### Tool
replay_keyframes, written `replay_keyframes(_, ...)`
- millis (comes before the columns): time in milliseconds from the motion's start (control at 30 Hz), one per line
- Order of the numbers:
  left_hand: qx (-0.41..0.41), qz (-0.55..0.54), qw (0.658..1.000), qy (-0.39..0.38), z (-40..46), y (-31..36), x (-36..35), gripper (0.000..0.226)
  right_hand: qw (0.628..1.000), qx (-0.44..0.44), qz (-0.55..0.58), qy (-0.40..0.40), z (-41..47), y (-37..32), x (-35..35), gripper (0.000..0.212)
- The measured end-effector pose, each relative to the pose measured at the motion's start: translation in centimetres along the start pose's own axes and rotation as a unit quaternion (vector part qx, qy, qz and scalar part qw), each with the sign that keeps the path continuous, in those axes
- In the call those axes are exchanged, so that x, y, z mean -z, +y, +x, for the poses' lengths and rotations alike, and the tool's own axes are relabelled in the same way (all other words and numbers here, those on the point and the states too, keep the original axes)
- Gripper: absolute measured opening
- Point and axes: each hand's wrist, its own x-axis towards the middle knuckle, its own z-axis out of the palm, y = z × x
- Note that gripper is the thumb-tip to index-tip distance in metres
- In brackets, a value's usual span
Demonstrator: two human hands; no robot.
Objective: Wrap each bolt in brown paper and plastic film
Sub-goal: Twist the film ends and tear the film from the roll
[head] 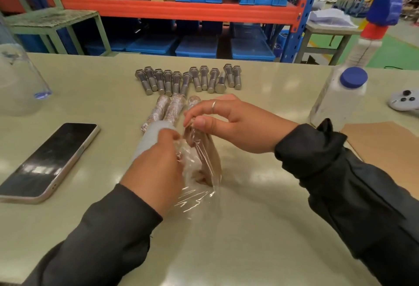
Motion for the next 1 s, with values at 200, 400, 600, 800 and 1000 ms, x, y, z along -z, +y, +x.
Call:
replay_keyframes(200,0.069,-0.038,0.992,0.096,-0.8,-1.5,1.1,0.059,0.998,0.018,-0.043,-0.032,2.0,-0.8,-0.1,0.029)
replay_keyframes(400,0.059,0.126,0.989,0.044,-1.1,-3.4,1.9,0.046,0.987,0.026,-0.103,-0.118,4.3,-3.7,-1.9,0.032)
replay_keyframes(600,0.135,0.116,0.983,0.037,-1.2,-5.1,3.2,0.047,0.972,0.023,-0.180,-0.149,6.3,-5.1,-5.2,0.035)
replay_keyframes(800,0.148,0.094,0.984,0.036,-1.7,-6.5,3.5,0.047,0.973,-0.016,-0.197,-0.119,7.2,-4.1,-7.3,0.036)
replay_keyframes(1000,0.151,0.082,0.983,0.069,-1.7,-6.7,3.1,0.054,0.974,0.034,-0.200,-0.100,6.8,-3.7,-8.6,0.033)
